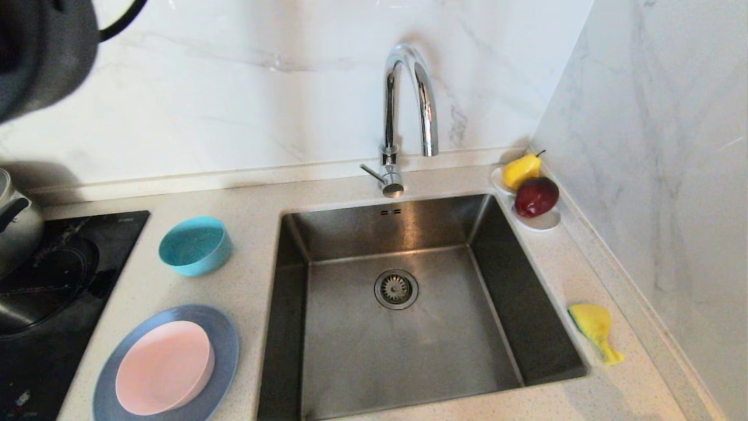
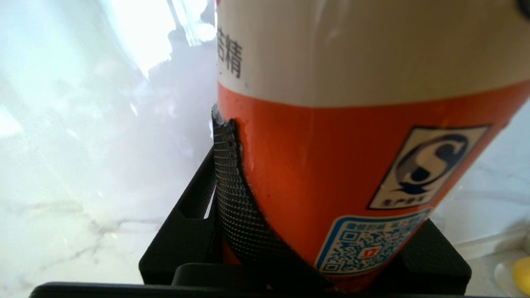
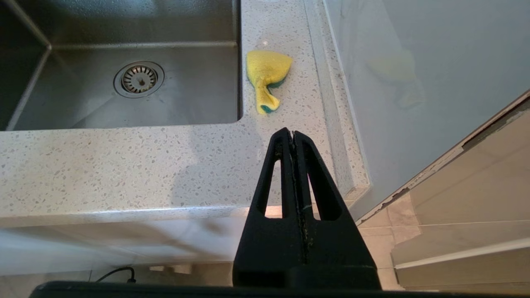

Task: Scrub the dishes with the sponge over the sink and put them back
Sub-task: Place the dish soap on the table

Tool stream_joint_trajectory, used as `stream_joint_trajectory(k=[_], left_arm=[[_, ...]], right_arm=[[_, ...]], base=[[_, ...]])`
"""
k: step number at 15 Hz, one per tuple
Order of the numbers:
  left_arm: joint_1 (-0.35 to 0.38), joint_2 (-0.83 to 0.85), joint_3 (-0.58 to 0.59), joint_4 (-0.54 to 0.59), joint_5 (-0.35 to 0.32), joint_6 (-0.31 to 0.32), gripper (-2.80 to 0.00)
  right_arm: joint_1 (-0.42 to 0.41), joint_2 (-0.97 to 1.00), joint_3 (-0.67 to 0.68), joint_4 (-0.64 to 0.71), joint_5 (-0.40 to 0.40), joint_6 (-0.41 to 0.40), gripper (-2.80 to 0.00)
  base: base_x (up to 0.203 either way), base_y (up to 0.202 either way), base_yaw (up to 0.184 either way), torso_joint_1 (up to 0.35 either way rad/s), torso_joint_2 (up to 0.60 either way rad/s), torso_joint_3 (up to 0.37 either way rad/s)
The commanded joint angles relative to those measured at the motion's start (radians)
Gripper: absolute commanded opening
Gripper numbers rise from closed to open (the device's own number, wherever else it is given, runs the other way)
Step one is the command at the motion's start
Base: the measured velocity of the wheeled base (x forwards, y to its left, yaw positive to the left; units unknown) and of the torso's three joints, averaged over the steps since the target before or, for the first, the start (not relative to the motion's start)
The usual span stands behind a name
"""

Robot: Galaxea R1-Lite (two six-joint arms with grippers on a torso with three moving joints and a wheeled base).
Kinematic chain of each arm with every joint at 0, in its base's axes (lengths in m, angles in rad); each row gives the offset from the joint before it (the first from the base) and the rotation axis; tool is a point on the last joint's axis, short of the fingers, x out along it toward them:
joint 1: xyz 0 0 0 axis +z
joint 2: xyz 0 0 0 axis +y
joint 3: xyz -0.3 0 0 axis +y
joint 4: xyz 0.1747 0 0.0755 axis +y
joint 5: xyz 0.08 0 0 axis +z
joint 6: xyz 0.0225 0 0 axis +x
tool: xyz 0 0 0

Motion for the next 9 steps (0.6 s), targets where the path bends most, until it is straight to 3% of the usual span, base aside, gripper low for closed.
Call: stream_joint_trajectory(k=[1,4,9], left_arm=[[0.045,-0.097,0.011,0.099,0.002,-0.105,-2.80],[0.111,-0.155,0.024,0.199,-0.019,-0.254,-2.80],[0.298,-0.276,0.127,0.458,-0.183,-0.538,-2.80]], right_arm=[[0.000,0.000,0.000,0.001,0.001,-0.001,-2.80],[0.001,-0.001,0.000,0.000,0.001,-0.001,-2.80],[0.000,0.000,-0.001,0.000,0.001,0.000,-2.80]], base=[[0.000,0.000,0.000,0.000,0.00,0.000],[0.000,0.000,0.000,0.000,0.00,0.000],[0.000,0.000,0.000,0.000,0.00,0.000]])
